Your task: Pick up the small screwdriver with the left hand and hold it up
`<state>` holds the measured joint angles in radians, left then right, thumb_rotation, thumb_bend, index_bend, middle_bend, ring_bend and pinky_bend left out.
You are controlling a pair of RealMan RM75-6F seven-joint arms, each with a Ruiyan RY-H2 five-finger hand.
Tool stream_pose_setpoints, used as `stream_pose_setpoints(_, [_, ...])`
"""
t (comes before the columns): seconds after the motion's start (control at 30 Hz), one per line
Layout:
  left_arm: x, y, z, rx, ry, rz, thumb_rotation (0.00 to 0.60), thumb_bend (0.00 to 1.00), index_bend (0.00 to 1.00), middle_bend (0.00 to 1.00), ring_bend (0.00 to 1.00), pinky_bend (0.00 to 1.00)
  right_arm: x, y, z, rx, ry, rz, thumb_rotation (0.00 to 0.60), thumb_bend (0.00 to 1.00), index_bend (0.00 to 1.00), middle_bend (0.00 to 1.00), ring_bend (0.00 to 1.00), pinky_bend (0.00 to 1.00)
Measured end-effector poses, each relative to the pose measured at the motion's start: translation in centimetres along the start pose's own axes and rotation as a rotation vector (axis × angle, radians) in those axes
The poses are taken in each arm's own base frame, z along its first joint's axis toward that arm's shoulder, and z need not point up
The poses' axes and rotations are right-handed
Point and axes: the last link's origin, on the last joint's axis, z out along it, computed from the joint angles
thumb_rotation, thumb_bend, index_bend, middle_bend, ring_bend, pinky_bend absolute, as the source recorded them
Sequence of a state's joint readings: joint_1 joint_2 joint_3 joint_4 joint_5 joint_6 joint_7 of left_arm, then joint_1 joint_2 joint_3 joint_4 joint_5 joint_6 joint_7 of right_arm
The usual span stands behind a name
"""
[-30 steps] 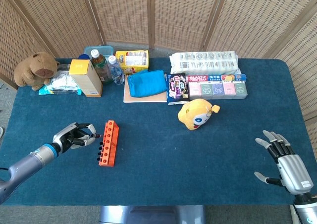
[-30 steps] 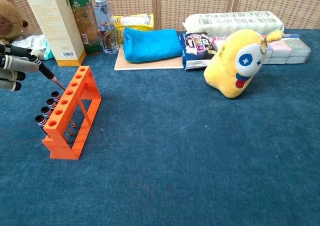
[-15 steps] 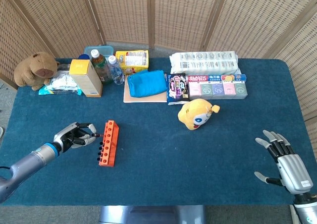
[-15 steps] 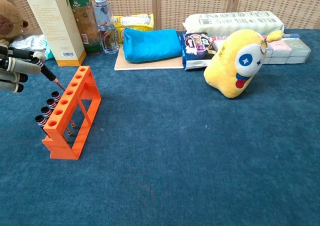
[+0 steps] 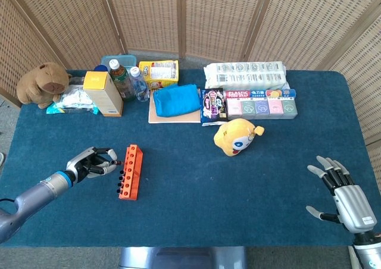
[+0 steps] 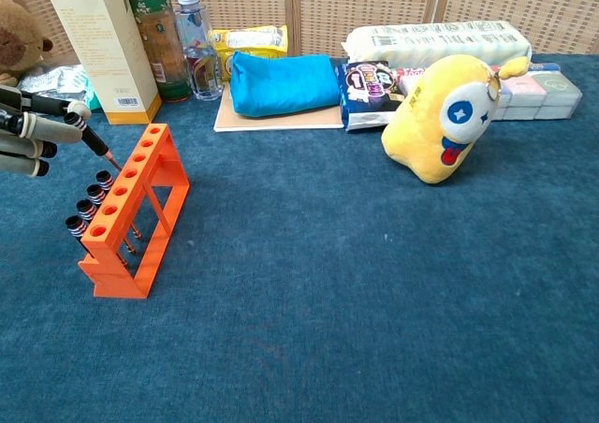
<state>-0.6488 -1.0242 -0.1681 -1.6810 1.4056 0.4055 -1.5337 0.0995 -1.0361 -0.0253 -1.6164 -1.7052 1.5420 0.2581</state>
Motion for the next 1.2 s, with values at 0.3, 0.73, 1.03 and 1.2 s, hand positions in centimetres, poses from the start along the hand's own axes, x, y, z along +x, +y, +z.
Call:
stream_pose_setpoints(0.3, [-0.25, -0.05, 0.49, 0.009, 0.002, 0.013, 0.6, 0.42, 0.58, 1.0, 1.0, 1.0, 0.13, 0.06, 0.01, -0.001, 0.004, 0.003, 0.6, 0.06, 0.16, 0.05, 0.0, 0.0])
stream_pose_setpoints(0.73, [-0.38, -0.05, 0.64, 0.001, 0.004, 0.044, 0.6, 0.41, 0.53, 1.0, 1.0, 1.0, 0.23, 0.09, -0.01, -0.001, 0.006, 0.006, 0.6, 0.06, 0.16, 0.05, 0.0, 0.0])
stream_pose_setpoints(1.03, [-0.48, -0.12, 0.65, -0.008, 0.006, 0.084, 0.6, 0.41, 0.25, 1.0, 1.0, 1.0, 0.29, 0.09, -0.04, -0.001, 0.007, 0.007, 0.6, 0.06, 0.16, 0.05, 0.0, 0.0])
stream_pose_setpoints(1.2, [-0.5, 0.02, 0.53, -0.02, 0.011, 0.084, 0.6, 0.41, 0.21, 1.0, 1.0, 1.0, 0.3, 0.1, -0.02, -0.001, 0.008, 0.007, 0.6, 0.06, 0.16, 0.06, 0.0, 0.0])
